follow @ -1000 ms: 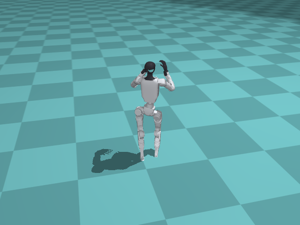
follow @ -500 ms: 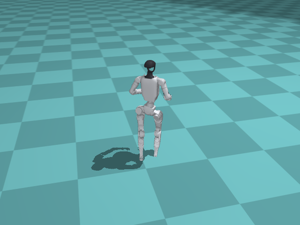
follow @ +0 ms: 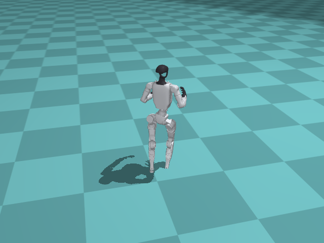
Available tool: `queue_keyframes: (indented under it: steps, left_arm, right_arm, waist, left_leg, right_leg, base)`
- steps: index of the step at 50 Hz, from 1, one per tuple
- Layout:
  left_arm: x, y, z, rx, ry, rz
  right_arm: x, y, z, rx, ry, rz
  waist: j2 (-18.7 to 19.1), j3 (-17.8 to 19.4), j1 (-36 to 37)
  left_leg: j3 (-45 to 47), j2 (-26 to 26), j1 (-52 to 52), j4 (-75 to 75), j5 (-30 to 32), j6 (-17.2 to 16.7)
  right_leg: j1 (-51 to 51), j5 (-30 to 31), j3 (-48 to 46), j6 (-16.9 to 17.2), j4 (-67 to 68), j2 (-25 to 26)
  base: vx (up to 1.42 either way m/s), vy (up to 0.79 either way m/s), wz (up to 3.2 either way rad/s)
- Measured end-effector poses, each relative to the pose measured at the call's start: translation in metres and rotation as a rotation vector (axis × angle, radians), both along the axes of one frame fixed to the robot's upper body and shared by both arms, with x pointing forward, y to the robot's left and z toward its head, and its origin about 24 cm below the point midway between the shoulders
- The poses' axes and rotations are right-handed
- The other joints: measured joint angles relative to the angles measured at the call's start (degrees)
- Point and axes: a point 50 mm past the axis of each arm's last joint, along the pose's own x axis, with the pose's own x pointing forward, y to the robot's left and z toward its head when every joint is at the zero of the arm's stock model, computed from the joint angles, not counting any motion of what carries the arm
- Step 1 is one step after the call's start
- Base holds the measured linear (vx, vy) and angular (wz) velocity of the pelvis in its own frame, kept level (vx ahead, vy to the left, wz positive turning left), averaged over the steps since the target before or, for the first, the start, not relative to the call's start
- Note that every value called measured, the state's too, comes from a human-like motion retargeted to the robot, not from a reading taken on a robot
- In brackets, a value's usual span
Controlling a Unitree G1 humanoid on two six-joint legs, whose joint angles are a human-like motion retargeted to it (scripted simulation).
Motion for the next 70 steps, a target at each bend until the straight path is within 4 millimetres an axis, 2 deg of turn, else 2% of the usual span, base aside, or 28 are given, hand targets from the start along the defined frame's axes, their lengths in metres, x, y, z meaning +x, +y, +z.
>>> queue_keyframes:
  steps: [7,10,14,30,38,45,50,53,55,65,70]
  left_arm:
    - [-0.006,-0.052,-0.009,0.018,0.035,-0.289]
    - [-0.009,-0.065,-0.008,0.010,0.024,-0.361]
    - [-0.011,-0.073,-0.004,-0.008,0.006,-0.397]
    - [-0.012,-0.080,0.008,-0.023,-0.094,-0.371]
    - [-0.012,-0.085,0.017,0.000,-0.162,-0.384]
    - [-0.004,-0.079,0.042,-0.015,-0.304,-0.316]
    - [-0.002,-0.071,0.060,-0.067,-0.399,-0.230]
    - [-0.002,-0.067,0.061,-0.057,-0.402,-0.211]
    - [-0.004,-0.071,0.062,-0.070,-0.403,-0.232]
    - [-0.020,-0.090,0.000,0.065,-0.073,-0.463]
    - [-0.028,-0.093,-0.018,0.098,0.026,-0.537]
  right_arm:
    - [-0.007,0.035,-0.040,0.139,0.243,0.203]
    - [-0.009,0.043,-0.047,0.186,0.296,0.255]
    - [-0.009,0.047,-0.049,0.234,0.325,0.290]
    - [-0.008,0.047,-0.048,0.323,0.336,0.286]
    - [-0.009,0.044,-0.053,0.325,0.353,0.249]
    - [-0.010,0.027,-0.064,0.300,0.367,0.135]
    - [-0.008,0.015,-0.063,0.275,0.333,0.057]
    - [-0.007,0.015,-0.059,0.259,0.308,0.052]
    - [-0.009,0.013,-0.063,0.229,0.325,0.057]
    - [-0.014,0.050,-0.075,0.202,0.434,0.281]
    - [-0.016,0.061,-0.081,0.198,0.474,0.346]
  waist:
    - [1.42,-0.38,-1.45]
    - [2.01,-0.49,-1.75]
    - [2.76,-0.46,-1.82]
    - [4.62,0.47,-1.69]
    - [4.87,0.88,-1.99]
    - [4.95,1.28,-2.01]
    - [5.08,1.48,-1.87]
    - [6.64,1.28,-1.49]
    - [5.01,1.84,-2.07]
    - [5.83,2.12,-1.71]
    - [5.18,2.11,-0.93]
  left_leg:
    - [0.86,0.75,0.33,-0.02,-1.28,-0.53]
    - [1.24,1.09,0.53,-0.01,-1.74,-0.69]
    - [1.69,1.50,0.83,0.01,-2.16,-0.83]
    - [2.58,2.29,2.25,0.06,-2.53,-1.02]
    - [2.86,2.34,3.12,0.04,-2.43,-1.17]
    - [3.18,2.53,3.59,0.04,-2.30,-1.15]
    - [3.39,2.98,3.71,0.06,-2.06,-1.02]
    - [3.23,2.20,4.13,0.33,-0.51,-1.78]
    - [3.39,2.73,4.04,-0.17,-1.76,-1.43]
    - [3.88,3.24,4.32,0.07,-2.85,-1.93]
    - [3.87,3.08,4.51,0.08,-2.81,-1.69]
  right_leg:
    - [0.65,0.05,0.67,0.00,-1.17,1.14]
    - [1.01,0.16,1.08,0.00,-1.77,1.69]
    - [1.49,0.34,1.62,-0.03,-2.49,2.37]
    - [3.01,0.75,3.11,-0.26,-3.74,4.08]
    - [3.82,0.91,3.60,-0.12,-3.89,4.45]
    - [4.40,1.65,3.56,0.00,-4.18,4.93]
    - [4.80,2.71,3.49,0.00,-4.75,5.69]
    - [5.03,2.11,3.37,-0.04,-5.14,4.36]
    - [5.30,2.83,3.67,0.00,-5.05,5.46]
    - [5.84,2.53,3.91,0.00,-6.08,5.85]
    - [5.98,2.42,3.92,0.00,-5.91,5.63]
  base:
    - [0.00,0.00,0.00]
    - [0.01,0.00,-0.12]
    - [0.02,0.00,-0.18]
    - [0.00,0.00,-0.01]
    - [0.00,0.00,0.00]
    - [0.00,0.00,0.00]
    - [0.00,0.00,0.00]
    - [-0.01,0.02,-0.14]
    - [0.00,0.00,0.00]
    - [0.00,0.00,0.00]
    - [0.00,0.00,0.00]
